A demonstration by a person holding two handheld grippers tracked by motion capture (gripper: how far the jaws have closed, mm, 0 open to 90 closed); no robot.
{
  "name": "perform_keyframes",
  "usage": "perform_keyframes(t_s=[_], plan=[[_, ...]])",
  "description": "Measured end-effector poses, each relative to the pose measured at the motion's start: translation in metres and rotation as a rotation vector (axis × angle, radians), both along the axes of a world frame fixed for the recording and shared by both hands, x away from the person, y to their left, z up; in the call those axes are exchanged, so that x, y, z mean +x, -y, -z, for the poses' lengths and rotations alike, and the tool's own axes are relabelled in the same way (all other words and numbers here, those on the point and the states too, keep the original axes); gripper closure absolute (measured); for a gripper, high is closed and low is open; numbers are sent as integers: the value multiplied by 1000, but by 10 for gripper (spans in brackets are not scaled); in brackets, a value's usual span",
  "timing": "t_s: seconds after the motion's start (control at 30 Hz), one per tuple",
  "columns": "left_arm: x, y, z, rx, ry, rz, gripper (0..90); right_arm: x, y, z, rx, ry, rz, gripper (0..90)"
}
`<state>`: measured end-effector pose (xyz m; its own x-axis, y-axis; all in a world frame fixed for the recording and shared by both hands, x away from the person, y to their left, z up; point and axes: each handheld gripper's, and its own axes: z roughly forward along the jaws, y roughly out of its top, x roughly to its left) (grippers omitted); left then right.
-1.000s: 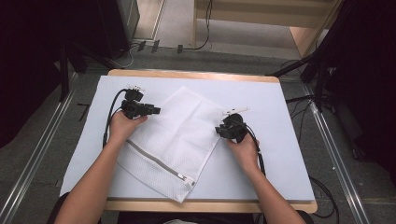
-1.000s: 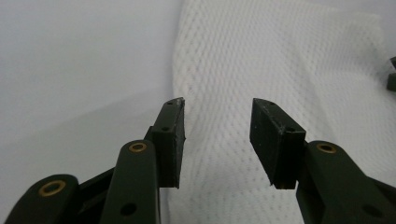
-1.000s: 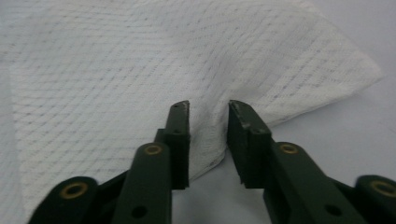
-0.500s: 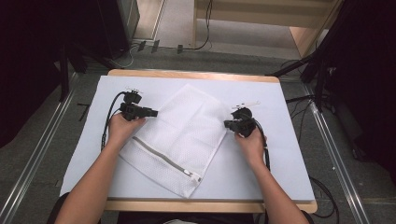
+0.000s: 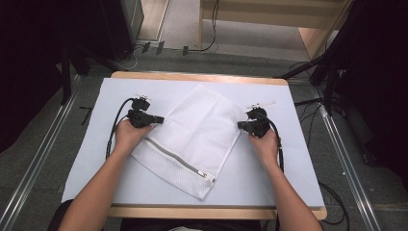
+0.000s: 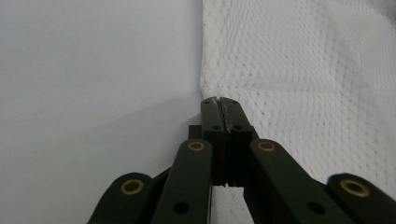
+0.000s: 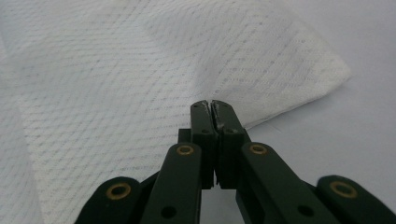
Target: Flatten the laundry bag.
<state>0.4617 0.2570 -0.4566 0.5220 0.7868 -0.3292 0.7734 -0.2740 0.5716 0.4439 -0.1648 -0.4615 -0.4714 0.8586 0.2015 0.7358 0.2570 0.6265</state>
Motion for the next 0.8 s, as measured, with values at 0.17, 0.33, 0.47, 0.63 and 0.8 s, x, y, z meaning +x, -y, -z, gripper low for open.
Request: perform_keyframes(t_s=[0.17, 0.33, 0.47, 0.63, 0.8], plan=[[-20, -8, 0, -53, -71, -22, 900, 6, 1, 0, -14, -3, -7, 900], [-40, -14, -2, -72, -69, -42, 900, 14, -4, 0, -20, -6, -29, 900], [-58, -23, -4, -64, -65, -57, 900, 21, -16, 0, -29, -5, -57, 900], [-81, -35, -9, -64, -57, -79, 900, 31, -36, -1, -41, -1, -90, 900], [-98, -45, -10, -77, -55, -77, 856, 39, -55, 1, -37, -2, -121, 900]])
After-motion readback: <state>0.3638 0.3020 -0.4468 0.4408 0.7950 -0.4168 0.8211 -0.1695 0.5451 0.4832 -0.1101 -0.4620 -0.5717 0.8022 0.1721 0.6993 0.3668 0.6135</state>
